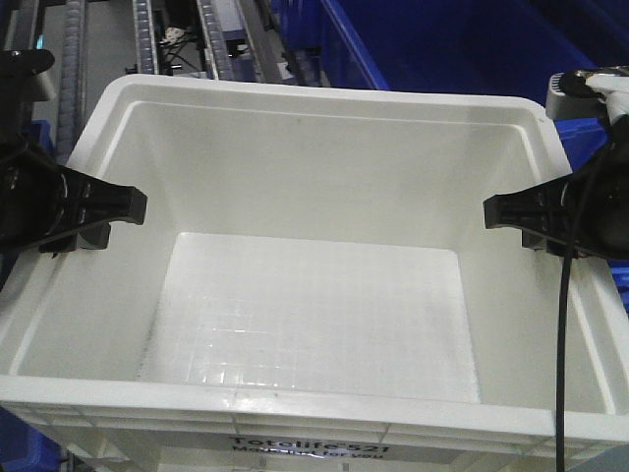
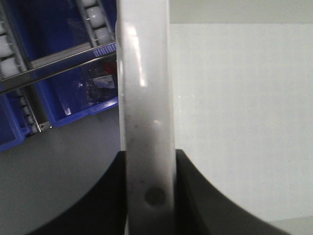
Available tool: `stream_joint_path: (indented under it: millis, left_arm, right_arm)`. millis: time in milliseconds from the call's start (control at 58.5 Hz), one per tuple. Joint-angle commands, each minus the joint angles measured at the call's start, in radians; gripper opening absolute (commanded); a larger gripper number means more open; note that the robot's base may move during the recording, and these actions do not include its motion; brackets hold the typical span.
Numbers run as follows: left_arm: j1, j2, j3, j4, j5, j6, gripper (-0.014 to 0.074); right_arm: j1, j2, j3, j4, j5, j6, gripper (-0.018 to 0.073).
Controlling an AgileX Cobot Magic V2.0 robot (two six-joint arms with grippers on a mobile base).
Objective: Move bin from left to right shelf
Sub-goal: 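Hold the white tote with both grippers while the base drives to the other shelf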
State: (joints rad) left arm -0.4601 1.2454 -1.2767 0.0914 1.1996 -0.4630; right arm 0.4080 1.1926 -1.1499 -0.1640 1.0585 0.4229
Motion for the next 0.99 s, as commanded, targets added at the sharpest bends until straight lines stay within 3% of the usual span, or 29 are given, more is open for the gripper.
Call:
stream_joint_path:
  millis: [0, 975]
  left_arm:
    - [-0.011, -0.033, -0.038, -0.02, -0.092, 0.012, -0.0006]
    - [-0.011, -0.033, -0.038, -0.02, -0.092, 0.012, -0.0006]
  right_arm:
    - [0.0, -0.035, -0.038, -0.04, -0.095, -0.019, 0.0002]
    - [0.0, -0.035, -0.038, -0.04, -0.095, -0.019, 0.0002]
